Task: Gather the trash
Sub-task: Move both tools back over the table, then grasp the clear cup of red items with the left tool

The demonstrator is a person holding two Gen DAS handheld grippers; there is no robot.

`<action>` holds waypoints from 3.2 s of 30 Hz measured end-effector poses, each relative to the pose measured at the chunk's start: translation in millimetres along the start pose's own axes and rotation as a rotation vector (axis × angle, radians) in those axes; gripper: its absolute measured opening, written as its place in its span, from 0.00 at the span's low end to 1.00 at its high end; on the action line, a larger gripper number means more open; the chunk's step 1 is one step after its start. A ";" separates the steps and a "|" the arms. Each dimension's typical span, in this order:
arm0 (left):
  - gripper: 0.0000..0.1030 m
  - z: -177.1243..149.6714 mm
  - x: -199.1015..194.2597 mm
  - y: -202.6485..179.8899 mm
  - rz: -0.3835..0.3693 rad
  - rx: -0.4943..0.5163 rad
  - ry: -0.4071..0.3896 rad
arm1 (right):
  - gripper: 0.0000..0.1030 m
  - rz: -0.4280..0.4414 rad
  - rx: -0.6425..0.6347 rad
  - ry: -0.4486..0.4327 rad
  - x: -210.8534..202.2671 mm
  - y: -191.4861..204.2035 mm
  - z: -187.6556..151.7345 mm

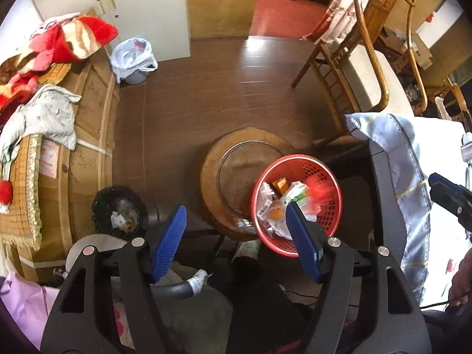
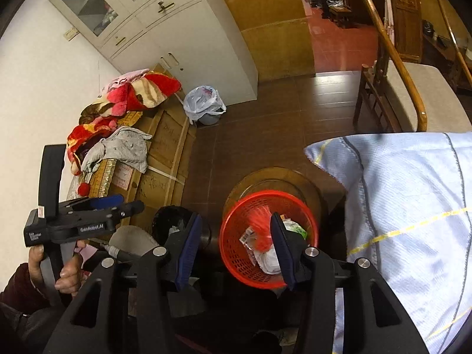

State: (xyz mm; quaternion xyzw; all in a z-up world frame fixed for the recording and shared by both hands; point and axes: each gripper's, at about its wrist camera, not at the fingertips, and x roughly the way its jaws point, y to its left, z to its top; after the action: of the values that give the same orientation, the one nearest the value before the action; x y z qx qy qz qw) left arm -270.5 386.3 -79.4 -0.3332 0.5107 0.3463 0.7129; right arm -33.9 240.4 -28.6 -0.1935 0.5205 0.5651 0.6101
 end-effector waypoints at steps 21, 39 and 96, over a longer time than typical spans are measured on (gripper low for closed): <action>0.66 23.1 4.9 -190.9 -0.190 0.506 -0.011 | 0.50 -0.280 0.410 -0.245 -130.2 -93.7 -113.4; 0.70 -108.1 -9.5 -437.1 -0.435 1.201 0.048 | 0.54 -0.614 1.062 -0.521 -255.1 -106.4 -368.1; 0.81 -256.2 34.2 -619.8 -0.437 1.609 0.093 | 0.62 -0.680 1.352 -0.522 -291.5 -225.4 -484.5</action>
State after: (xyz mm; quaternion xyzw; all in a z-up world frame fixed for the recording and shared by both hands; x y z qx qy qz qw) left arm 127.2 -154.4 -102.7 0.1720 0.5549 -0.2844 0.7626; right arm 17.7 -365.9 -44.8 0.2085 0.5033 -0.0628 0.8362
